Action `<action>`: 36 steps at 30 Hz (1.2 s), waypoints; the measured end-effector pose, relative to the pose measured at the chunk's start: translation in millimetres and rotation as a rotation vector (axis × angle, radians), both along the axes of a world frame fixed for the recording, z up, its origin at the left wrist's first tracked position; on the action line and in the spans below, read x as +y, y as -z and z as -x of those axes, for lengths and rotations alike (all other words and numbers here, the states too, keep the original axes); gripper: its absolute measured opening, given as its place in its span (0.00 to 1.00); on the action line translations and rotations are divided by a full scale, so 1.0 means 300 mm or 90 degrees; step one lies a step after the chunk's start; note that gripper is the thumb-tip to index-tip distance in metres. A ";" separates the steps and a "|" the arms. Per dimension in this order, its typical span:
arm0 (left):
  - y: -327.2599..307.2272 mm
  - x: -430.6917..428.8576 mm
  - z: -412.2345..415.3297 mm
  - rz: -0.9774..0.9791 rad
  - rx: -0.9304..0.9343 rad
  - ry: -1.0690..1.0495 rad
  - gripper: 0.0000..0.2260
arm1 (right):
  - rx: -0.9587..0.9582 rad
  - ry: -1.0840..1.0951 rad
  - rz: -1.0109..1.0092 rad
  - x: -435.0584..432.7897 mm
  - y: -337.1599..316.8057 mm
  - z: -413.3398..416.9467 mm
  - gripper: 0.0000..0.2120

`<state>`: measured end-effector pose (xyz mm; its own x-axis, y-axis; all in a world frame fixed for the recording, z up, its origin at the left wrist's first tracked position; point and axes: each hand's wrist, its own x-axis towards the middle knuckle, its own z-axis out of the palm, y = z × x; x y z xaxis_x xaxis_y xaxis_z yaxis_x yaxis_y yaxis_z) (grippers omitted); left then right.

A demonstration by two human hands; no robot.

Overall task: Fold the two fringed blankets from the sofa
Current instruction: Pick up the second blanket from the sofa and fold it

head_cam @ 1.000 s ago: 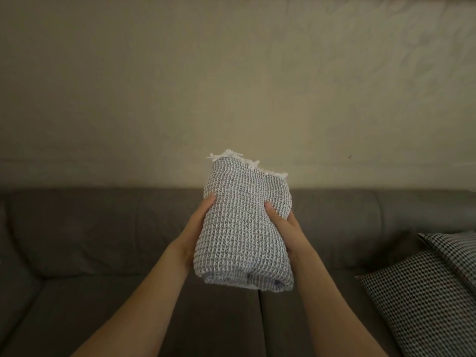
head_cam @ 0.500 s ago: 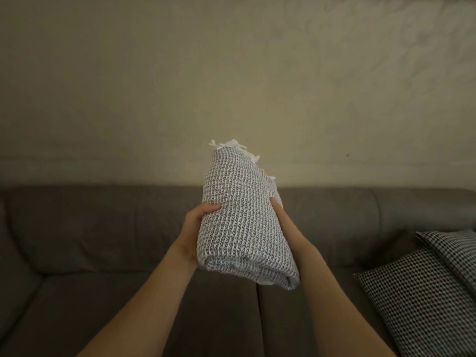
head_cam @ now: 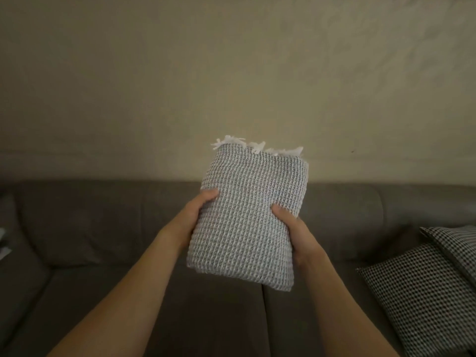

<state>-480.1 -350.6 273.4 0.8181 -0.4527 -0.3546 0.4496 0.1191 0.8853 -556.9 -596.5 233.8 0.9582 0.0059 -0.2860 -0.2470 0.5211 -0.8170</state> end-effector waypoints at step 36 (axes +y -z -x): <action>0.237 0.703 0.067 -0.164 -0.076 -0.344 0.20 | 0.060 -0.151 0.153 0.736 0.214 -0.225 0.31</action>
<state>-500.2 -139.7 202.2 0.9490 0.1262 -0.2890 0.2810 0.0773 0.9566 -489.2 -375.7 169.7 0.9075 0.1477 -0.3933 -0.4184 0.2354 -0.8772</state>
